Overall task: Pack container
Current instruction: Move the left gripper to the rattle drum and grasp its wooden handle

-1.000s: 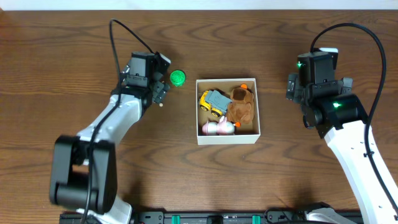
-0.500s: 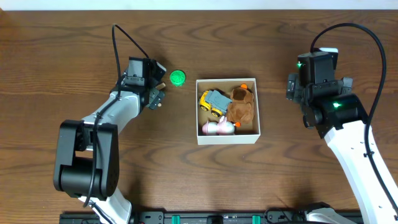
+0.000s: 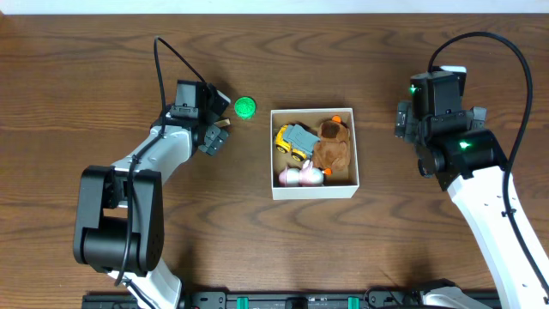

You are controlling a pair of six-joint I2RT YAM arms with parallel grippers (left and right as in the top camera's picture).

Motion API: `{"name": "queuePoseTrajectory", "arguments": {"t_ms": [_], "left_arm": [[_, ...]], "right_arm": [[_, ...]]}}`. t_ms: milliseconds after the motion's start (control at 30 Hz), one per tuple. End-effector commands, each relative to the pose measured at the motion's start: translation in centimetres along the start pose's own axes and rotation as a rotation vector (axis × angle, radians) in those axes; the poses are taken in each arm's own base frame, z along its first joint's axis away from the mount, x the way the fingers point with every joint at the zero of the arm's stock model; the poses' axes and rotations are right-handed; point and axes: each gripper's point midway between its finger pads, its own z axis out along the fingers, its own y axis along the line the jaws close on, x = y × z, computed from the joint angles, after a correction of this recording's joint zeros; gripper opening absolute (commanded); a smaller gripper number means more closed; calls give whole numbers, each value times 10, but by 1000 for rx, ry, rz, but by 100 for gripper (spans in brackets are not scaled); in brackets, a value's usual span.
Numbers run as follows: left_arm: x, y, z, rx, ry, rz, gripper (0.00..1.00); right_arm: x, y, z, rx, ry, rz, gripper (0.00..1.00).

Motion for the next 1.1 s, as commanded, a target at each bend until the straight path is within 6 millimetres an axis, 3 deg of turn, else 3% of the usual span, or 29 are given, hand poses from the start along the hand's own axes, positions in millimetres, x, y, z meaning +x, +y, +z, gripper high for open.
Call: {"name": "queuePoseTrajectory", "arguments": {"t_ms": [0,467,767,900,1067], "left_arm": [[-2,-11,1,70,-21,6,97],[-11,-37,1,211,-89,76,100],[6,-50,22,249,-35,126,100],[12,-55,29,262,-17,142,95],[14,-56,28,266,-10,141,73]], "right_arm": [[-4,-7,-3,19,-15,25,99],[-4,-7,-3,19,-15,25,99],[-4,-7,-3,19,-15,25,99],[-4,-7,-3,19,-15,25,99],[-4,-7,-3,19,-15,25,99]]}}
